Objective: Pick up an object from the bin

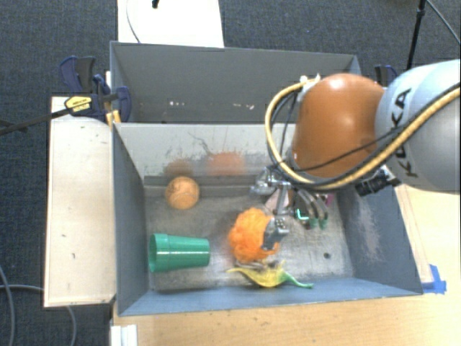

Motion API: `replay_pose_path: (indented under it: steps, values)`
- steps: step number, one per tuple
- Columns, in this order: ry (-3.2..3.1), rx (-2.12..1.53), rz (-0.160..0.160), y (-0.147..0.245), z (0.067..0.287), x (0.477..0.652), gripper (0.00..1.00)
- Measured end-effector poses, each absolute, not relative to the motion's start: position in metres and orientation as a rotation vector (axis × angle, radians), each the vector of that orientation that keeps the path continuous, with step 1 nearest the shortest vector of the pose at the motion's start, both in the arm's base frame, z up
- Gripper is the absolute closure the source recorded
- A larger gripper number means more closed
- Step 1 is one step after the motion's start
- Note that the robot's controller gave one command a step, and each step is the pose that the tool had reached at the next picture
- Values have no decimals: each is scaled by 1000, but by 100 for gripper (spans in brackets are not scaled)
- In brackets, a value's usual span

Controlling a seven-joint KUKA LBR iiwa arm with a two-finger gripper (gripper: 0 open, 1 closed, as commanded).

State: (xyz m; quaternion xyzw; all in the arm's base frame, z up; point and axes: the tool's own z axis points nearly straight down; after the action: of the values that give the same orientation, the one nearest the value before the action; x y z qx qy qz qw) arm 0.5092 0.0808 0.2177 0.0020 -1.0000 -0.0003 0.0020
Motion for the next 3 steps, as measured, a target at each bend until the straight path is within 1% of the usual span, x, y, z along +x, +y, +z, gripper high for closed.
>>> replay_pose_path:
  steps: [1, 2, 3]
  values:
    - [-3144, 2, -2, 80, 221, 511, 0]
    - [-3150, 11, -3, 84, 167, 505, 0]
    - [-3147, -55, -4, 70, 108, 533, 0]
